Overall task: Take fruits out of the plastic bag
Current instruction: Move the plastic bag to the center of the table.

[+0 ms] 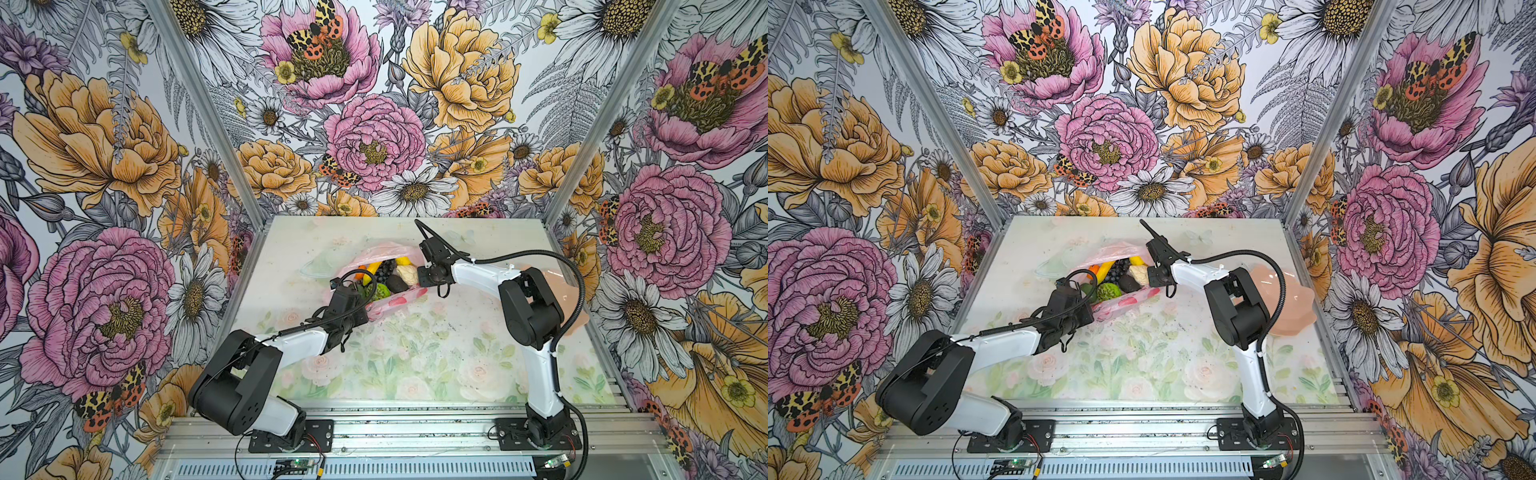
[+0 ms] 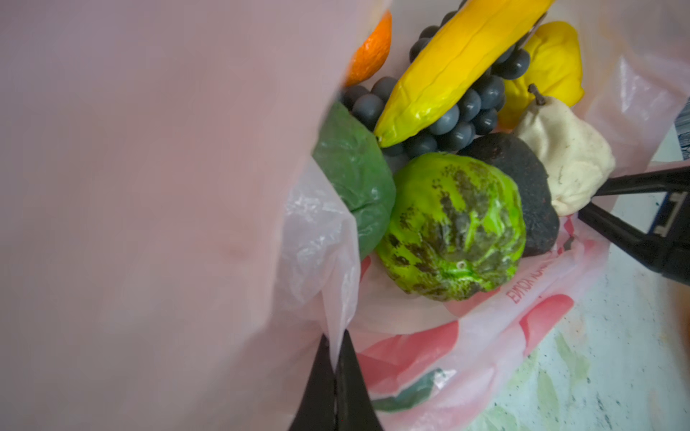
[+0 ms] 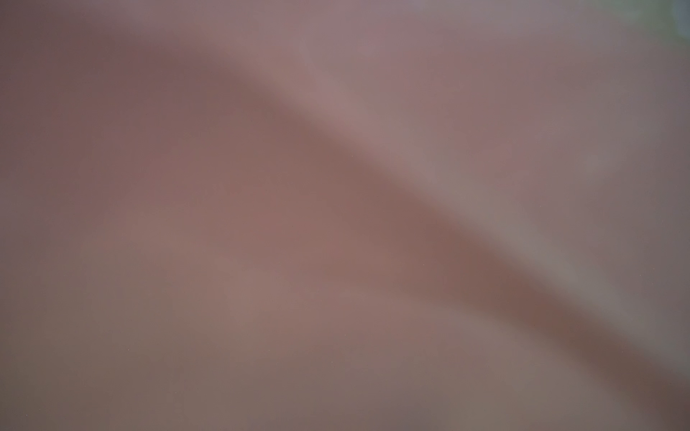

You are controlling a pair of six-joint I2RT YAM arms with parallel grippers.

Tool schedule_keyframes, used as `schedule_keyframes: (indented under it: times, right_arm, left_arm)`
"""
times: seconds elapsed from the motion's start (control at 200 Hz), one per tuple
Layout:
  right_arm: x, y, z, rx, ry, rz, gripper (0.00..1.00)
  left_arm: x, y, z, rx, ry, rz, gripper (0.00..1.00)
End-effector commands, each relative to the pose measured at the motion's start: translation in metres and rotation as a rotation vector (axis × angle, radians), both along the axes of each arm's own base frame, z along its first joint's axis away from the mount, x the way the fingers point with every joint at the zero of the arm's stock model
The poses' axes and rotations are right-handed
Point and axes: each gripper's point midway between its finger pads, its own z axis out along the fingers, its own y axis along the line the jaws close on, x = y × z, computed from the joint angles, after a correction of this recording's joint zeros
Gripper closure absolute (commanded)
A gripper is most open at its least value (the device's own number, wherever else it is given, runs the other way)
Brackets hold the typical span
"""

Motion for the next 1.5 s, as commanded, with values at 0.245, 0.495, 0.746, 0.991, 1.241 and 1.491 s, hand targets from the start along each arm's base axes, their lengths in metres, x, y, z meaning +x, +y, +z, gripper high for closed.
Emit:
schedule_keyframes:
  times: [0.245,0.495,0.746,0.991,1.241,1.491]
  right_arm:
    - [0.037,0.104,0.016,0.152,-0.094,0.152,0.73]
    - [0.03,0.099,0.039,0.145,-0.123,0.127,0.73]
    - [0.017,0.081,0.052,0.133,-0.123,0.125,0.69]
    - [-0.012,0.071,0.117,0.242,-0.157,0.12,0.5]
    - [-0.057,-0.018,0.15,0.267,-0.158,-0.088,0.36]
    - [-0.109,-0.126,0.145,0.258,-0.106,-0.375,0.31]
  left_arm:
    - [-0.008,0.082,0.005,0.012,-0.028,0.196,1.0]
    - [-0.012,0.067,0.008,0.007,-0.026,0.13,1.0]
    - [-0.016,0.058,0.002,0.024,-0.012,0.083,1.0]
    - [-0.01,0.053,0.003,0.045,0.002,0.047,1.0]
    - [-0.011,0.053,0.001,0.04,0.005,0.049,1.0]
    - [-0.006,0.045,0.002,0.017,0.002,0.004,1.0]
